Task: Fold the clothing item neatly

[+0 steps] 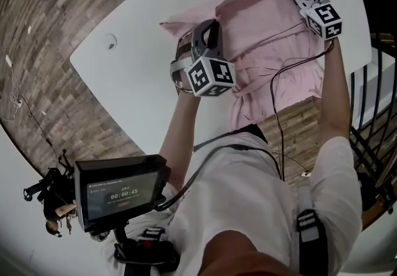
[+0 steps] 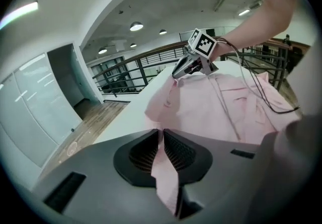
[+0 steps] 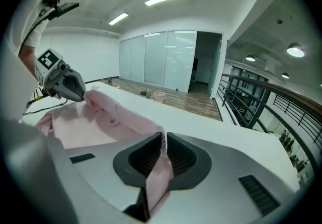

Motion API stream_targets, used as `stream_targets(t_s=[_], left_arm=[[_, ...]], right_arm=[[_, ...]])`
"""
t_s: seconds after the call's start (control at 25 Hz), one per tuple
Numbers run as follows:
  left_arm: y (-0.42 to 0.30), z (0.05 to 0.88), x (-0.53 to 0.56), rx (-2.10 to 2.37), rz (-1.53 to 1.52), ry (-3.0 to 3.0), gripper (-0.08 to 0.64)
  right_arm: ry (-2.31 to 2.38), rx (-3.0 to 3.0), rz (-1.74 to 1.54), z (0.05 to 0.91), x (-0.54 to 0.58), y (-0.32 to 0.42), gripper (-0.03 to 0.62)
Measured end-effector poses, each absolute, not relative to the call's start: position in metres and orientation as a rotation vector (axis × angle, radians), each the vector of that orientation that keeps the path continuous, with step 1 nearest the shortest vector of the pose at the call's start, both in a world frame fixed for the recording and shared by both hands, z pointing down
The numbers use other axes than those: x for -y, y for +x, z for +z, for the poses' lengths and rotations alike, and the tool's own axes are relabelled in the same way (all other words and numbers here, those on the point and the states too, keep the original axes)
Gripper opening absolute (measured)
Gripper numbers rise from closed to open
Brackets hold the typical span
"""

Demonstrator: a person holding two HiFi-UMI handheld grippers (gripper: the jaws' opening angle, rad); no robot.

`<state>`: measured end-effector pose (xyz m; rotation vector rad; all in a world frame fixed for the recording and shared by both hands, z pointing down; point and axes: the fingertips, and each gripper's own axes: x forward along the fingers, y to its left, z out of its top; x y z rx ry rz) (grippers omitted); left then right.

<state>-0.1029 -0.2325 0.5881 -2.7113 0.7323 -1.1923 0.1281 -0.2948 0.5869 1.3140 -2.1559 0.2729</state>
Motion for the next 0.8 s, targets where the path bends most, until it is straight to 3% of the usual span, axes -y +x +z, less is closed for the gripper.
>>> stream_targets(t_s=[0.36, 0.8], left_arm=[[-0.106, 0.562, 0.225, -0.811, -1.071, -2.959, 0.035], [-0.072, 0.598, 0.245, -0.85, -1.201, -3.132, 0.035]], right_arm=[[1.518, 2.115, 0.381, 0.568, 0.266, 0.161, 0.025], [1.346, 2.078, 0.462, 0.606, 0.286, 0.087, 0.023]])
